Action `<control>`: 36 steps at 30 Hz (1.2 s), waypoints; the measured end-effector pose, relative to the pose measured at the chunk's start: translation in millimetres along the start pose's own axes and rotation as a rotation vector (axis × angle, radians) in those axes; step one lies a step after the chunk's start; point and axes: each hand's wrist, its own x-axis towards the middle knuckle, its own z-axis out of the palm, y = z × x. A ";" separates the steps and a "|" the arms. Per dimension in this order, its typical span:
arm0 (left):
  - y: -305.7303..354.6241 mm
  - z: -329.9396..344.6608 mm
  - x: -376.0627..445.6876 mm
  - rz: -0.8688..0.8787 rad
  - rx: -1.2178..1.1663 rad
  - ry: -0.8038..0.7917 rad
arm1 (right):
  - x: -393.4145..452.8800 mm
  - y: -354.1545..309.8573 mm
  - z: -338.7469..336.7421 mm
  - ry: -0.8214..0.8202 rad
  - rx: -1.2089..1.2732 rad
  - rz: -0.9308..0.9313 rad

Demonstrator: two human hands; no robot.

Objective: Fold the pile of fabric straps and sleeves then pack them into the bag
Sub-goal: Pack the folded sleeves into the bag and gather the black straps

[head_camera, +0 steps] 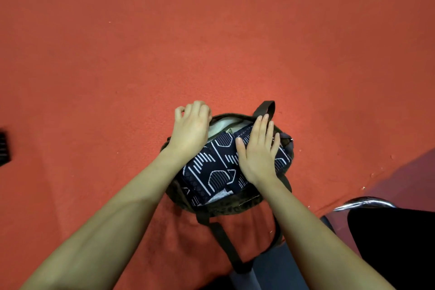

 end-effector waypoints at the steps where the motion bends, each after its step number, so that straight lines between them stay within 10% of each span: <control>1: 0.1 -0.5 0.1 -0.009 -0.003 -0.097 | 2.9 -1.9 -1.3 -0.003 0.070 0.014; 5: 10.9 5.0 16.3 0.007 0.097 -0.306 | 6.6 3.2 -12.1 0.158 0.326 0.067; 12: 42.7 24.4 64.0 0.135 0.183 -0.364 | -2.2 34.1 -18.0 0.264 0.039 -0.010; 19: 52.4 15.5 63.3 0.224 -0.099 0.044 | 11.2 27.6 -8.9 0.107 0.112 0.169; 32: 66.4 -1.9 17.3 0.295 -0.009 -0.003 | 20.2 50.2 -39.5 0.204 0.096 0.203; 36: 83.3 0.9 -8.8 0.505 0.071 -0.297 | 18.5 53.7 -42.4 0.223 0.054 0.154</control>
